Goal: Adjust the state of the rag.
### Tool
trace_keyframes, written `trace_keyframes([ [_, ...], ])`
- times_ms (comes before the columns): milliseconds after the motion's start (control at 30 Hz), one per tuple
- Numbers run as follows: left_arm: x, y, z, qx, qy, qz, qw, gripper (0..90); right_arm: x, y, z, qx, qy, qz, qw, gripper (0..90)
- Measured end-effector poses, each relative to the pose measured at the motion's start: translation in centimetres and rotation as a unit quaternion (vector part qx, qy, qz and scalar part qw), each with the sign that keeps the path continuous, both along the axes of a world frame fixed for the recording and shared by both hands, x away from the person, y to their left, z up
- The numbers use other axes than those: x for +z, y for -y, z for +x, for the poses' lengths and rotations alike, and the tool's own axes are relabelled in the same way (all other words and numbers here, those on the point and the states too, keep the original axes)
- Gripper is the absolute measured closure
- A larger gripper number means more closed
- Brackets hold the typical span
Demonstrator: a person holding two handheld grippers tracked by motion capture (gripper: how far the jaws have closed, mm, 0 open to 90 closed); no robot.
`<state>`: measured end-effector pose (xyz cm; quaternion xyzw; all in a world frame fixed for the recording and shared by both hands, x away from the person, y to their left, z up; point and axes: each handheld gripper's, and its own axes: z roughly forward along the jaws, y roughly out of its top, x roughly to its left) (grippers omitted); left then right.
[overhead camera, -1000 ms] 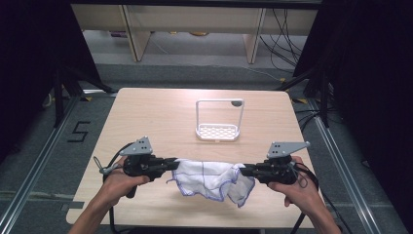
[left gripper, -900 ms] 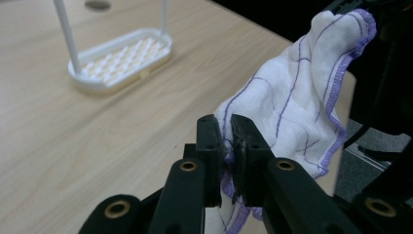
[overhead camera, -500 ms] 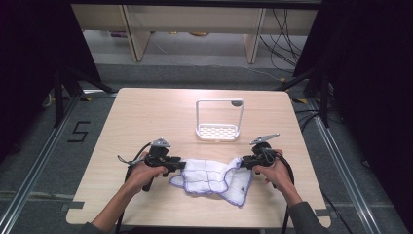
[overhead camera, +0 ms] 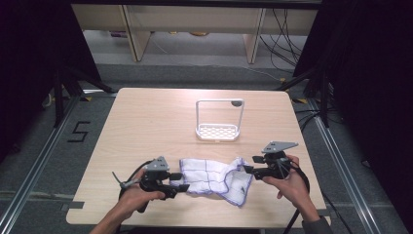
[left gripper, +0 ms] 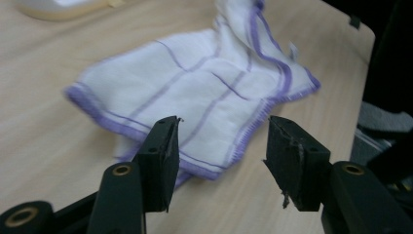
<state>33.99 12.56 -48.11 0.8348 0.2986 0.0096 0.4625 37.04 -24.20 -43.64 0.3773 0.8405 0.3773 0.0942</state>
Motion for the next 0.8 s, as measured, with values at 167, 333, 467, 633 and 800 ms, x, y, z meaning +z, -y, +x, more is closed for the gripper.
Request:
trace_keyframes([
  [167, -1.0, 1.7, -0.5, -0.018, 0.011, 0.014, 0.9997, 45.3, -0.9, -2.5, -1.3, 0.034, 0.006, -0.016, 0.9993, 45.3],
  [333, -1.7, 2.7, -0.4, -0.027, 0.039, 0.052, 0.9975, 45.8, -2.3, -3.0, -2.3, 0.039, -0.021, -0.030, 0.9986, 44.6],
  [467, -1.6, 3.4, -0.3, -0.036, 0.056, 0.068, 0.9955, 47.9, -3.0, -2.5, -2.6, 0.039, -0.030, -0.028, 0.9984, 42.7],
  [633, -1.8, 4.0, -0.1, -0.049, 0.063, 0.091, 0.9927, 54.7, -3.3, -2.1, -2.9, 0.019, -0.033, -0.015, 0.9992, 41.5],
  [800, -2.2, 4.0, 0.9, -0.042, 0.065, 0.122, 0.9896, 77.1, -3.4, -1.6, -3.1, 0.025, -0.026, -0.006, 0.9993, 41.0],
])
